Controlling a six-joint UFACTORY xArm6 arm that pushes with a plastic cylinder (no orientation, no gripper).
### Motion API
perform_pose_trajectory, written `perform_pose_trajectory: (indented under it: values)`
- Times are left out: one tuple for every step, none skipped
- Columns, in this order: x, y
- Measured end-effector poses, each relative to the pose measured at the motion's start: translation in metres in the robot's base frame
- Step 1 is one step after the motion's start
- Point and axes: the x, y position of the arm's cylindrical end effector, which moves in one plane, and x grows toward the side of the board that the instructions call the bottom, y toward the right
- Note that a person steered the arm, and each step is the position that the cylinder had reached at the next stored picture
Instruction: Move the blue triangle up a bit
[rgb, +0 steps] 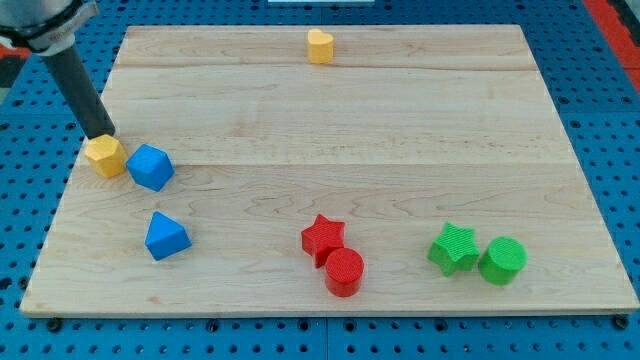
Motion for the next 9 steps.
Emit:
perform_pose_trajectory:
  values:
    - [0.033, 0.009]
    - [0.038, 0.005]
    - [0.014, 0.005]
    - [0.018, -0.007]
    - [0.048, -0.014]
    - [0.086, -0.025]
    - [0.129, -0.023]
    - [0.144, -0.023]
    - [0.145, -0.03]
